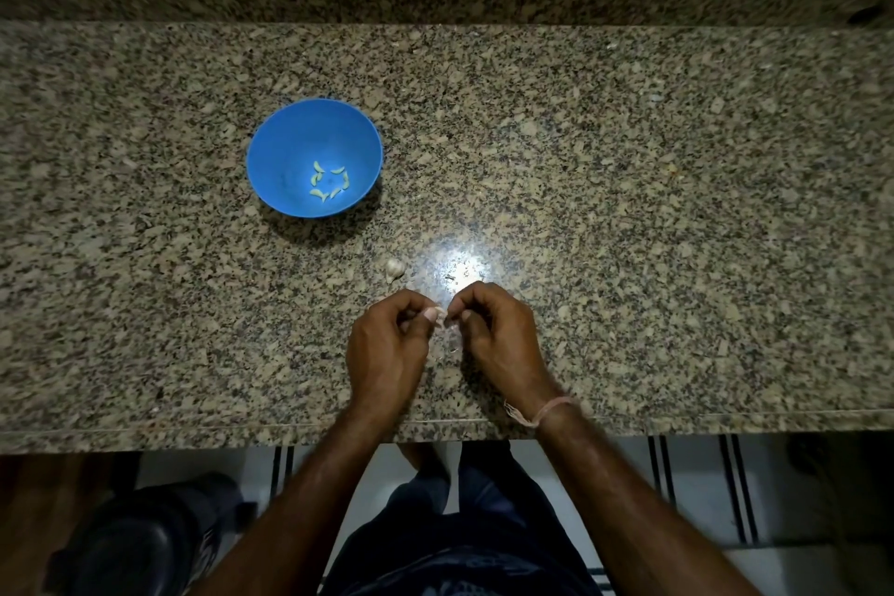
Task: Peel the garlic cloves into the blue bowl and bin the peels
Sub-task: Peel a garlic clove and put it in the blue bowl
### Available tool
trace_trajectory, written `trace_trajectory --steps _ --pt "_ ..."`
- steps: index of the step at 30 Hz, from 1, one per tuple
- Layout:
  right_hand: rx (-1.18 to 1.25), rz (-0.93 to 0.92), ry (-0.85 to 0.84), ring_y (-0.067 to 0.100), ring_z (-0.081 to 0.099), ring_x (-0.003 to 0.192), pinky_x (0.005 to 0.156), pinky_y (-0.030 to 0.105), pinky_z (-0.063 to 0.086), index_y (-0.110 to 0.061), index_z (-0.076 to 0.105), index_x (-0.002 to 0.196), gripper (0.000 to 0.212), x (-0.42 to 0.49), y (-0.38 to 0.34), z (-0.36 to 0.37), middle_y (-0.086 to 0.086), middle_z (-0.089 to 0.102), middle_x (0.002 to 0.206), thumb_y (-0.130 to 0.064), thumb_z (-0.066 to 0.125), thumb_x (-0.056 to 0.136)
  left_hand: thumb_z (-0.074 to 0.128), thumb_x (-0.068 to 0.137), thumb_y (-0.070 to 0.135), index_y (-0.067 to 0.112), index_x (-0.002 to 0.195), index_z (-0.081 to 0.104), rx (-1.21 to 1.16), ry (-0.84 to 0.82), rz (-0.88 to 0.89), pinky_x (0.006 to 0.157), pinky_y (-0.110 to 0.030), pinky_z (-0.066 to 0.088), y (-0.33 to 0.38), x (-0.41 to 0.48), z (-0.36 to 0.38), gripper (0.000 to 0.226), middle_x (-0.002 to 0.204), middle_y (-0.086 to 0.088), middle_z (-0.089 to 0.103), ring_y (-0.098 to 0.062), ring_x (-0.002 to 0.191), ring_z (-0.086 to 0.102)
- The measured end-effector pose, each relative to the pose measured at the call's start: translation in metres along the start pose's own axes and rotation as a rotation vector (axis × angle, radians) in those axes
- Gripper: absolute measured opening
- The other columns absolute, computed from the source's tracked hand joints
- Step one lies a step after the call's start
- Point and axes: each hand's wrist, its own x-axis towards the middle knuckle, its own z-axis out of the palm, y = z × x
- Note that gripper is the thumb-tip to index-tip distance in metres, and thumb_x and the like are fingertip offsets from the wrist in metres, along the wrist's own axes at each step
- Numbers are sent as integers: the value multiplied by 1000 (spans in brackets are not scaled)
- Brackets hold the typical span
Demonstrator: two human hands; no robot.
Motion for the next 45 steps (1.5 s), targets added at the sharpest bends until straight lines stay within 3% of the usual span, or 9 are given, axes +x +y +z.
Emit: trace_trajectory --steps 5,8,11,19,23,28,33,38,45 --pt "200 83 2 16 73 89 79 24 59 -11 75 100 8 2 -9 2 1 76 92 -10 78 92 72 94 30 29 88 77 -124 -58 -88 79 -42 61 2 1 0 7 80 12 75 -7 80 70" --pt "290 127 16 21 75 94 85 34 62 -8 78 99 10 5 -5 2 4 78 95 -2 72 94 71 94 27 22 84 79 -249 -139 -133 82 -47 61 5 1 -2 13 79 5 77 -15 79 74" --pt "311 139 14 22 76 92 83 31 62 -5 79 102 15 4 -5 2 6 80 96 3 68 95 70 92 30 22 80 80 -257 -206 -122 82 -50 61 5 0 -1 18 77 3 77 -18 79 75" --pt "403 132 -43 19 77 96 77 25 60 0 76 111 17 0 -10 -1 12 78 105 3 68 96 64 99 16 7 83 79 -424 -226 -245 74 -32 55 8 3 -3 23 78 -11 77 -17 73 69" --pt "356 109 -42 17 76 98 78 25 61 1 77 110 17 -1 -7 1 12 76 108 4 68 96 66 97 15 7 85 80 -409 -239 -208 81 -37 62 4 4 -3 21 79 -9 78 -23 80 77" --pt "279 71 -38 23 75 99 86 41 63 -9 81 107 16 2 0 2 5 76 105 -3 71 96 68 96 18 13 85 81 -360 -212 -130 81 -38 63 5 0 -3 17 79 -3 78 -18 81 77" --pt "321 114 1 20 76 99 86 31 61 -5 80 102 14 2 -3 0 5 80 99 0 70 96 77 90 29 22 82 79 -300 -142 -143 80 -43 63 5 -1 -2 11 77 3 77 -16 78 75" --pt "333 119 49 31 73 92 80 30 61 -8 78 98 9 -1 -1 1 8 78 92 -3 76 92 79 90 23 24 86 80 -329 -113 -118 80 -40 62 8 2 -3 4 78 4 77 -16 80 75" --pt "263 55 69 16 75 95 86 30 61 -11 78 100 9 -1 -4 1 -1 78 95 -7 78 92 81 87 31 28 86 80 -285 -102 -106 81 -51 62 6 5 -1 3 77 6 77 -14 78 75"
